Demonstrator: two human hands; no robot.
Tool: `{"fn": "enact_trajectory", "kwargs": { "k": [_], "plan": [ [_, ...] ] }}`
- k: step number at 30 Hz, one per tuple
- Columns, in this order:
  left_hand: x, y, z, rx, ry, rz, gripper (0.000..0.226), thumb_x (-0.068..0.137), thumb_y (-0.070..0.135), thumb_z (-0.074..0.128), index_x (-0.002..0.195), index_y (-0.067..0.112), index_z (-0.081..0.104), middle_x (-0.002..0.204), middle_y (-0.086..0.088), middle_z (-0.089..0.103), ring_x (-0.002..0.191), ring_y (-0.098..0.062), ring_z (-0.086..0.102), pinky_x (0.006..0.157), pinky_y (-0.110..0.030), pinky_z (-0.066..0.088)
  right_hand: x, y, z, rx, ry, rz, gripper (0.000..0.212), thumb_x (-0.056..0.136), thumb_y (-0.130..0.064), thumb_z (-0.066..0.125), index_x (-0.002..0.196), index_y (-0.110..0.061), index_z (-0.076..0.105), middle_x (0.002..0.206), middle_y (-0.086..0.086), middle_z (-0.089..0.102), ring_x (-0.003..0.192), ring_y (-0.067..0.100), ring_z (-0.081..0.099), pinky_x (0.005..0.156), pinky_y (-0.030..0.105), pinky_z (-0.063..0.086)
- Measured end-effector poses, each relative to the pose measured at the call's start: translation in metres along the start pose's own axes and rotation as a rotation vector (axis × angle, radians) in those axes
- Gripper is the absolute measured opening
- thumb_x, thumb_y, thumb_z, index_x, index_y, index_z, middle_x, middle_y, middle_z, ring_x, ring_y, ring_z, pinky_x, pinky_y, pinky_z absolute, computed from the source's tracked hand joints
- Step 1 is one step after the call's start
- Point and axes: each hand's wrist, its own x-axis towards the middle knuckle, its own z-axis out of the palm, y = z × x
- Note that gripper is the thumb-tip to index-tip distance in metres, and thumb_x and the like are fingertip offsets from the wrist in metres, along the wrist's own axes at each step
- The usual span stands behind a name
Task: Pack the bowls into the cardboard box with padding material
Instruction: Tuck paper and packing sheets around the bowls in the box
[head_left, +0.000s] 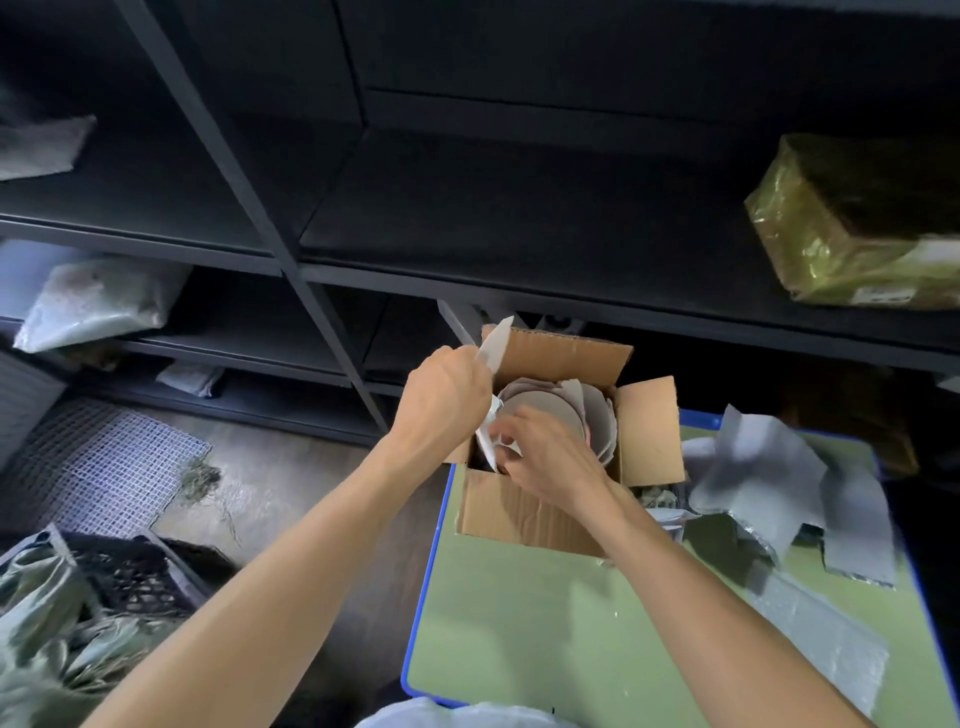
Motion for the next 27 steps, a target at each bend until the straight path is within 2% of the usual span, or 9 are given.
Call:
{"fn": "enact_trajectory", "kwargs": {
  "k": [2, 4, 6, 9, 13, 16, 19, 22, 27],
  "plan": [
    [-0.003, -0.004, 0.009, 0.024, 0.019, 0.013, 0.027, 0.104, 0.022, 0.037, 0.106, 0.008, 0.06, 0.105, -0.014, 0.061, 0.094, -0.032, 0.058, 0.071, -0.035, 0.037, 0.0, -0.001, -0.001, 0.014, 0.02, -0.005, 0.013, 0.096, -0.022, 0.053, 0.087, -0.028, 0.06, 0.093, -0.006, 0.061, 0.084, 0.014, 0.053, 0.073, 0.036, 0.049],
    [-0.008, -0.01, 0.02, 0.004, 0.027, 0.036, 0.029, 0.103, 0.024, 0.039, 0.117, 0.009, 0.06, 0.112, -0.012, 0.061, 0.099, -0.032, 0.059, 0.074, -0.035, 0.04, -0.001, -0.001, -0.002, 0.057, 0.037, 0.018, 0.016, 0.096, -0.023, 0.053, 0.081, -0.02, 0.057, 0.085, -0.005, 0.06, 0.078, 0.016, 0.053, 0.07, 0.039, 0.05],
    [-0.011, -0.016, 0.03, -0.041, 0.03, 0.055, 0.03, 0.102, 0.022, 0.041, 0.123, 0.011, 0.06, 0.118, -0.012, 0.062, 0.103, -0.031, 0.06, 0.081, -0.038, 0.048, 0.0, 0.003, -0.003, 0.107, 0.022, 0.023, 0.017, 0.096, -0.023, 0.052, 0.09, -0.018, 0.066, 0.087, -0.002, 0.064, 0.082, 0.017, 0.057, 0.072, 0.042, 0.052],
    [-0.009, -0.021, 0.034, -0.074, 0.026, 0.038, 0.032, 0.101, 0.021, 0.043, 0.127, 0.012, 0.059, 0.122, -0.01, 0.061, 0.105, -0.03, 0.06, 0.086, -0.039, 0.05, -0.001, 0.006, -0.007, 0.153, 0.009, 0.017, 0.023, 0.096, -0.02, 0.054, 0.111, -0.02, 0.071, 0.104, -0.003, 0.069, 0.1, 0.016, 0.061, 0.082, 0.033, 0.051],
    [-0.001, -0.018, 0.035, -0.006, -0.026, -0.024, 0.024, 0.1, 0.022, 0.042, 0.11, 0.013, 0.062, 0.106, -0.008, 0.064, 0.086, -0.026, 0.063, 0.071, -0.035, 0.051, -0.006, 0.004, -0.016, 0.212, -0.046, 0.052, 0.032, 0.095, -0.025, 0.058, 0.127, -0.024, 0.065, 0.12, -0.008, 0.063, 0.104, 0.01, 0.058, 0.088, 0.025, 0.047],
    [0.001, -0.015, 0.038, 0.043, -0.057, -0.085, 0.019, 0.1, 0.02, 0.041, 0.093, 0.013, 0.057, 0.079, -0.001, 0.057, 0.057, -0.013, 0.05, 0.048, -0.023, 0.033, -0.011, 0.002, -0.02, 0.257, -0.089, 0.066, 0.034, 0.095, -0.034, 0.058, 0.127, -0.026, 0.064, 0.115, -0.014, 0.061, 0.095, 0.006, 0.057, 0.087, 0.026, 0.048],
    [0.003, -0.012, 0.035, -0.03, -0.06, -0.088, 0.019, 0.097, 0.021, 0.046, 0.099, 0.016, 0.063, 0.075, 0.002, 0.057, 0.057, -0.011, 0.051, 0.047, -0.022, 0.031, -0.017, -0.001, -0.023, 0.296, -0.091, 0.085, 0.035, 0.095, -0.051, 0.054, 0.115, -0.026, 0.069, 0.104, -0.019, 0.065, 0.091, 0.004, 0.06, 0.082, 0.029, 0.05],
    [0.007, -0.009, 0.032, -0.03, -0.08, -0.13, 0.028, 0.1, 0.028, 0.043, 0.097, 0.015, 0.068, 0.067, 0.003, 0.057, 0.053, -0.009, 0.049, 0.045, -0.021, 0.031, -0.017, -0.008, -0.018, 0.21, -0.027, 0.108, 0.048, 0.088, -0.067, 0.051, 0.091, -0.022, 0.067, 0.091, -0.011, 0.069, 0.082, 0.009, 0.063, 0.07, 0.034, 0.052],
    [0.017, -0.011, 0.033, 0.162, -0.095, -0.094, 0.045, 0.101, 0.051, 0.038, 0.106, 0.019, 0.07, 0.074, 0.002, 0.065, 0.065, -0.018, 0.06, 0.052, -0.028, 0.041, -0.013, -0.011, 0.004, 0.038, 0.125, 0.04, 0.033, 0.097, -0.04, 0.051, 0.072, -0.018, 0.047, 0.067, 0.003, 0.06, 0.068, 0.029, 0.058, 0.053, 0.036, 0.037]
  ]
}}
